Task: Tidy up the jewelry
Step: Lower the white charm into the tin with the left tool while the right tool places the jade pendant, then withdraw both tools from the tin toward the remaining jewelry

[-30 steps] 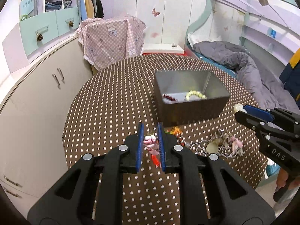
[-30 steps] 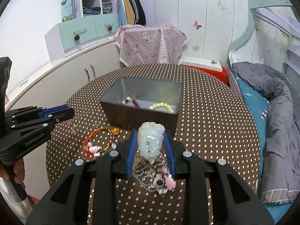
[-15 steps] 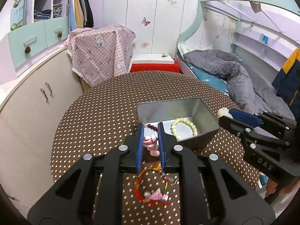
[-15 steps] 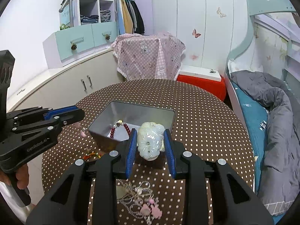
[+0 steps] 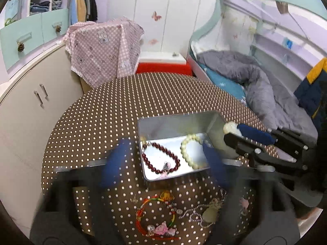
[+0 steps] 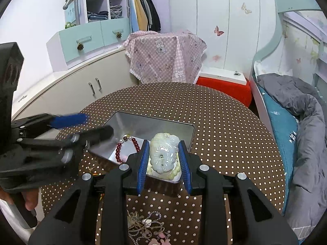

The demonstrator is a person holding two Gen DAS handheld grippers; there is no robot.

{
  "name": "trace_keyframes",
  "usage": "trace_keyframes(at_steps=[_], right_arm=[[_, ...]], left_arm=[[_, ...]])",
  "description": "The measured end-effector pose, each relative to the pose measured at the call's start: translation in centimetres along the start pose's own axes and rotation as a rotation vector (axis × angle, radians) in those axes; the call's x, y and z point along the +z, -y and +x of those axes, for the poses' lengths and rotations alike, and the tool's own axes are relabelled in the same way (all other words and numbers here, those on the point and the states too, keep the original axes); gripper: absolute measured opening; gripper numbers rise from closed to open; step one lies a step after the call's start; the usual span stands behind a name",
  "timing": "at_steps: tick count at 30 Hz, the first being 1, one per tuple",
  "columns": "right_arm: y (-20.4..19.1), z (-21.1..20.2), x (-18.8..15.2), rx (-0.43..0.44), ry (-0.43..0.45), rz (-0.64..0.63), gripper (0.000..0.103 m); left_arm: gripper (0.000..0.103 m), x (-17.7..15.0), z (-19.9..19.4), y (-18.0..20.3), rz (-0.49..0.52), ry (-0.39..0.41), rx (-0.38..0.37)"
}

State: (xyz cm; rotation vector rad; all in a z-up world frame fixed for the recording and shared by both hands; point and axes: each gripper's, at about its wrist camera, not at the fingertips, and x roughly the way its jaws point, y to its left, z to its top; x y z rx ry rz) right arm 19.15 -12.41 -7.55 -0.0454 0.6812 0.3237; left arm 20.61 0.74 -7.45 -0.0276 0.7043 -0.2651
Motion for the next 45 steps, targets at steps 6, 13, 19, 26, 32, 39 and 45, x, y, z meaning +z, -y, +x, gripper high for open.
trace_keyframes(at_steps=[6,13,19,26,32,39,45], right_arm=[[0.2,0.8,0.4,0.002,-0.012,-0.001,0.027],[0.1,2.3,0.3,0.01,-0.049,0.005,0.027],[0.0,3.3,0.2,0.01,-0.078,0.009,0.028],[-0.4,3.3,0.3,0.004,-0.07,0.001,0.028],[-0.3,2.7,0.0,-0.003,-0.064,0.005,0.028],[-0.4,2.1,-0.5,-0.012,-0.063,0.008,0.028],[-0.5,1.5,-0.8,-0.015,-0.059,0.01,0.028]], left_arm=[[0.078,0.3,-0.4,-1.0,-0.017,0.016,0.034],[0.078,-0.4,0.5,-2.3,-0.029,-0.02,0.082],[0.078,-0.9,0.8,-2.6,-0.027,-0.039,0.103],[0.078,-1.3,0.7,-3.0,-0.031,-0.046,0.12],[0.078,-1.5,0.2,-3.2,-0.033,-0.044,0.127],[0.078,-1.8,-0.2,-3.1,-0.036,-0.047,0.132],[0.079,-2.1,-0.6,-3.0,-0.035,-0.05,0.135]])
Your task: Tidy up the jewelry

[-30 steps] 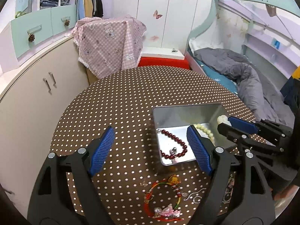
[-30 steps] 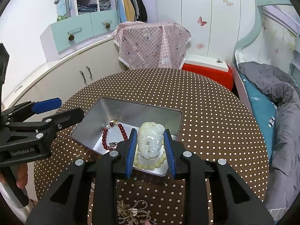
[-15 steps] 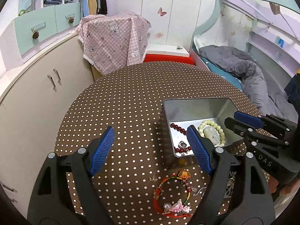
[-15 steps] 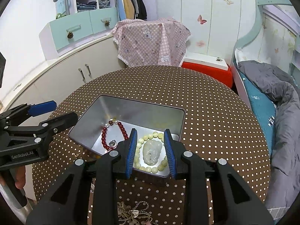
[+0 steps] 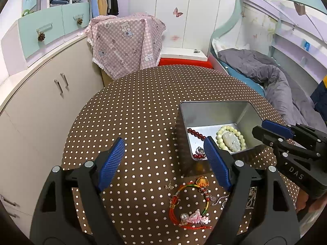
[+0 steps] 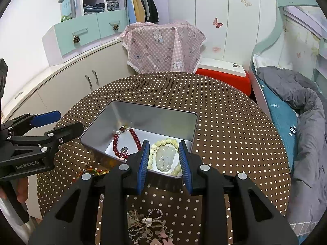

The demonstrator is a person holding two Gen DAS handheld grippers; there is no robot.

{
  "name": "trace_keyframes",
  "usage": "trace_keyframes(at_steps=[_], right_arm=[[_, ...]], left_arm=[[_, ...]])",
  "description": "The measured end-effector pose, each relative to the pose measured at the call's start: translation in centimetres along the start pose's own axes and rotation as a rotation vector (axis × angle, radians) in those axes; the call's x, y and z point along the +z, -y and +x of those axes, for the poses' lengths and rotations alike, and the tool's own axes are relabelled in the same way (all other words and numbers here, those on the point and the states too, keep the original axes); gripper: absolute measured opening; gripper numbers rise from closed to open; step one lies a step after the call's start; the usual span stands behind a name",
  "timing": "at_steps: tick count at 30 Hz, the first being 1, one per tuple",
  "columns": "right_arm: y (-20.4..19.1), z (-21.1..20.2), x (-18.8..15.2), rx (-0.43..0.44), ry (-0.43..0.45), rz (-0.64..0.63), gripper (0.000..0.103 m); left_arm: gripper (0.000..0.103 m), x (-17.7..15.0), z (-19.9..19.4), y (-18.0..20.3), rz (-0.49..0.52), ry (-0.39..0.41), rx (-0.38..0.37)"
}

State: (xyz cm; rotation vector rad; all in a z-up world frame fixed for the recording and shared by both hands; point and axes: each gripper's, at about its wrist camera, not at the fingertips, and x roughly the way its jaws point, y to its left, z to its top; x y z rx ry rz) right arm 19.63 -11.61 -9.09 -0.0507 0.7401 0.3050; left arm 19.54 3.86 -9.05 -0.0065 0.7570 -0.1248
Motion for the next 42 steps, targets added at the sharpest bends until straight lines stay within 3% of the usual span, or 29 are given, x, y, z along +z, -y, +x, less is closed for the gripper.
trace_keyframes(at_steps=[17,26,34,39,42], right_arm=[[-2.5,-2.1,-2.2,0.051,-0.002,-0.026,0.033],[-6.0,-1.2,-4.1,0.162,-0.083,-0.068,0.033],[-8.6,0.0,-6.0,0.244,-0.17,-0.101,0.033],[-9.4,1.1,-6.6,0.253,-0.214,-0.101,0.032],[-9.5,1.2,-6.6,0.237,-0.214,-0.104,0.025]], left_arm=[[0.081,-3.5,-1.3,-2.7,-0.033,-0.054,0.055],[0.082,-5.5,-2.0,-4.9,-0.065,-0.083,0.087],[0.082,-7.0,-1.9,-5.9,-0.081,-0.11,0.069],[0.082,-7.7,-1.6,-6.4,-0.099,-0.129,0.061],[0.082,-7.7,-1.4,-6.3,-0.101,-0.13,0.051]])
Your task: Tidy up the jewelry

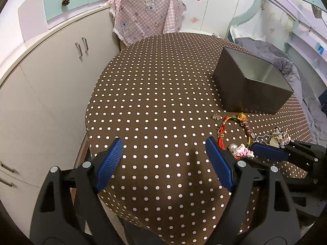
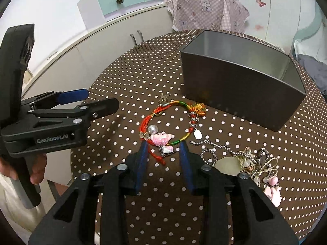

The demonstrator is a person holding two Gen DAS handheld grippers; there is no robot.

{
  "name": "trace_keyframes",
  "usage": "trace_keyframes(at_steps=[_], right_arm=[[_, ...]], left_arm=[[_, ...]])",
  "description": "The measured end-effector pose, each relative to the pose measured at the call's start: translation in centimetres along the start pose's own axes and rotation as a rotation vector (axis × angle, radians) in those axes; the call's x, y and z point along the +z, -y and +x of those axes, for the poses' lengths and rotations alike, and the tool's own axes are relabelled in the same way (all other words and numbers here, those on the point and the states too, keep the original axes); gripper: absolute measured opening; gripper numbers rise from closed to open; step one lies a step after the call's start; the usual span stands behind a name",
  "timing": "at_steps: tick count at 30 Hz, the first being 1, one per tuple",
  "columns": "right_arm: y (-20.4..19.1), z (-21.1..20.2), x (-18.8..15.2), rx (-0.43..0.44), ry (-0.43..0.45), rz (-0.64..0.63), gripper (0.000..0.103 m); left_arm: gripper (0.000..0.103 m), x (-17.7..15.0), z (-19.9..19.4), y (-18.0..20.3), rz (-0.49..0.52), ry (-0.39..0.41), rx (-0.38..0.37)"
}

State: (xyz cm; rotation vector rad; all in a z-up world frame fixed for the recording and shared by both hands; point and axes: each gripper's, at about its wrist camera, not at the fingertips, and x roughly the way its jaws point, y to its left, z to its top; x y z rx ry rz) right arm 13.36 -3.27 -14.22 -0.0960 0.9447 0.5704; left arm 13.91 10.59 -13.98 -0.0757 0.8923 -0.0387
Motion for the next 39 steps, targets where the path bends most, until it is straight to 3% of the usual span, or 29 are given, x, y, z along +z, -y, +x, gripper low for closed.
trace_keyframes(at_steps=[3,13,20,27,28,29,30,39], right_arm=[[0.1,0.0,0.1,0.009,-0.002,0.008,0.015],[0.8,-1.1,-0.1,0.009,0.023,0.034,0.015],[2.5,-2.9,-0.3,-0.031,0.068,0.077,0.015],[4.4,-3.8,-0.3,-0.065,0.097,0.121,0.015],[4.7,-3.9,-0.2,-0.072,0.102,0.127,0.015],[4.9,-3.9,-0.2,-0.074,0.105,0.132,0.015],[5.1,-4.0,-0.1,-0.074,0.107,0.135,0.015],[5.8,-4.5,0.1,-0.081,0.135,0.144,0.015]], left_arm=[[0.082,0.1,0.3,0.3,0.005,-0.003,-0.015],[0.082,1.1,1.3,2.6,0.046,0.001,-0.092],[0.081,2.0,3.2,4.7,0.114,-0.014,-0.096],[0.051,1.5,4.2,6.3,0.197,-0.004,-0.049],[0.044,1.6,4.1,6.3,0.195,-0.007,-0.055],[0.023,1.6,4.0,6.3,0.196,-0.007,-0.056],[0.012,1.7,3.9,6.3,0.198,-0.008,-0.05],[0.006,2.7,2.9,4.6,0.134,0.001,-0.077]])
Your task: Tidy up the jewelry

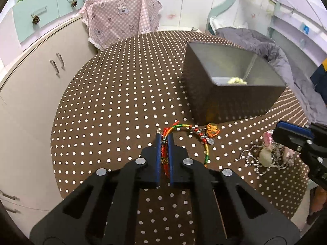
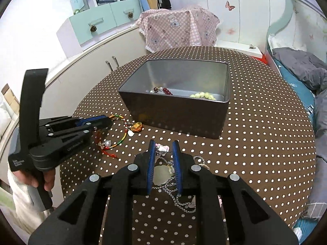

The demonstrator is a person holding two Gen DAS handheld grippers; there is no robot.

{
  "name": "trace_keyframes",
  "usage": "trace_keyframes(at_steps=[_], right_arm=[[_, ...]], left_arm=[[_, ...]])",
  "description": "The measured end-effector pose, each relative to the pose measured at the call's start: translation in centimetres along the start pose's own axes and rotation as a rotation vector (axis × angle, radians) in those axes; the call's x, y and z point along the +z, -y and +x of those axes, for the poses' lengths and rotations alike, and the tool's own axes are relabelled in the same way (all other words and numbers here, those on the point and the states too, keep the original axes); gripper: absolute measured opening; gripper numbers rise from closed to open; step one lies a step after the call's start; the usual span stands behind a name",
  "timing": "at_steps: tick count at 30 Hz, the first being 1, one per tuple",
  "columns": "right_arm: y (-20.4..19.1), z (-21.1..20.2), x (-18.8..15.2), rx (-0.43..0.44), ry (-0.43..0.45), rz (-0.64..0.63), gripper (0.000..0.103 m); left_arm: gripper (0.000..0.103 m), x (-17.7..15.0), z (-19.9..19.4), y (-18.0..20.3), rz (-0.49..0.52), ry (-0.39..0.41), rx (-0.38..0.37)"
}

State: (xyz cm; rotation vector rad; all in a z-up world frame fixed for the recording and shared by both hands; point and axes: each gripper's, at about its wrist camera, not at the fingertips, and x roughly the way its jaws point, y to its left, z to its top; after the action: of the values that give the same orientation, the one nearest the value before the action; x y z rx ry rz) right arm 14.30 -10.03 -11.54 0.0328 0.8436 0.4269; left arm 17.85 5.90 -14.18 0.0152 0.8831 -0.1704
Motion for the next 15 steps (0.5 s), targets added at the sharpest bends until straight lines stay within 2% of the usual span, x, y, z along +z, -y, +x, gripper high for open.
trace_keyframes(at_steps=[8,15], right_arm=[[0.6,-0.9,0.7,-0.015,0.037,0.009,0.015],[1.1,-2.2,1.5,-0.032,0.085,0.007,0.015]], left_arm=[[0.006,0.9,-2.4,-0.4,-0.03,0.064,-0.067],[0.006,2.2,-4.5,0.0,-0.007,0.122,-0.097]])
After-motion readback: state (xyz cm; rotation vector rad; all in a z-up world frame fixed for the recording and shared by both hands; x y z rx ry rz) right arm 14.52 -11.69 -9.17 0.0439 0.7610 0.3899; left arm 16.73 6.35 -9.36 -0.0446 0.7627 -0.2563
